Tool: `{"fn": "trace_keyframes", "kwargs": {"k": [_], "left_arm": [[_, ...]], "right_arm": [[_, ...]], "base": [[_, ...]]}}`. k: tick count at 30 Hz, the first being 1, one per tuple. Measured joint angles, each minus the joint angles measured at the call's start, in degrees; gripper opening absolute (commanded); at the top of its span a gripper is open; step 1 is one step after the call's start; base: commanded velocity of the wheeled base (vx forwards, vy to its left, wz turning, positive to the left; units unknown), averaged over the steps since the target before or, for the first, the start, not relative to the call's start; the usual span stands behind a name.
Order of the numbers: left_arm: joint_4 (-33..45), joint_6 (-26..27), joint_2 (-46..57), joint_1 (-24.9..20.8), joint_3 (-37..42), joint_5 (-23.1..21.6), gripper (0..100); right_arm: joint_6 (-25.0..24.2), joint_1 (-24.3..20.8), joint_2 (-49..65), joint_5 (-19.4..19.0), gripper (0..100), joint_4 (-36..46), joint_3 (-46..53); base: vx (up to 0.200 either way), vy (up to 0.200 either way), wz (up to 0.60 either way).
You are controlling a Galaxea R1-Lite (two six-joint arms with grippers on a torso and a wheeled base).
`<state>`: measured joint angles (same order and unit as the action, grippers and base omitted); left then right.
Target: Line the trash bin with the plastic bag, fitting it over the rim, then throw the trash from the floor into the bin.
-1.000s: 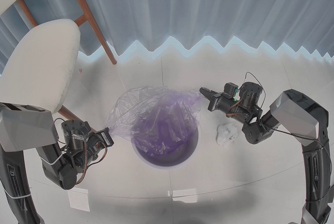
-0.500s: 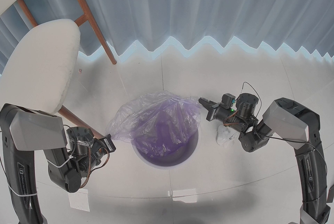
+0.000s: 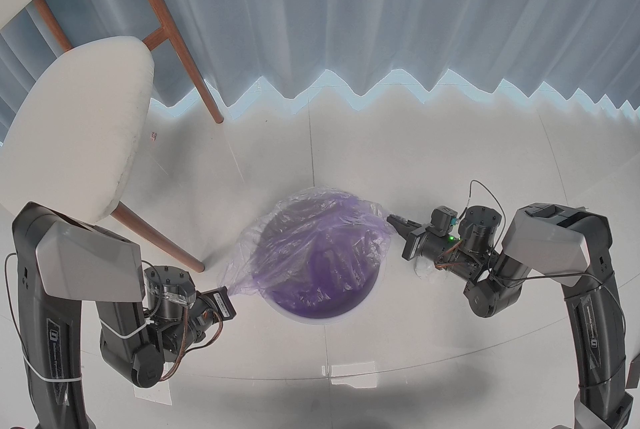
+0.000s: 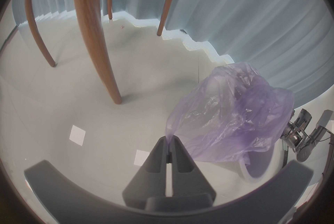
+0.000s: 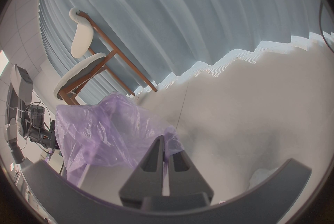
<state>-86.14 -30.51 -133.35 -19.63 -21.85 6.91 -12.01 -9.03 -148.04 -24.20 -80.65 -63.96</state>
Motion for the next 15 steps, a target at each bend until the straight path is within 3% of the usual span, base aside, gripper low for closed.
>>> {"fn": "trace_keyframes", "kwargs": {"k": [6,15], "left_arm": [[-0.02,-3.72,-0.13,-1.71,3.72,0.11,0],[-0.07,-4.71,0.99,-1.79,6.69,0.26,0]], "right_arm": [[0.05,0.0,0.0,-0.02,0,-5.62,6.22],[0.0,0.09,1.16,-0.35,0,-8.36,12.04]], "base": [[0.0,0.0,0.0],[0.0,0.0,0.0]]}}
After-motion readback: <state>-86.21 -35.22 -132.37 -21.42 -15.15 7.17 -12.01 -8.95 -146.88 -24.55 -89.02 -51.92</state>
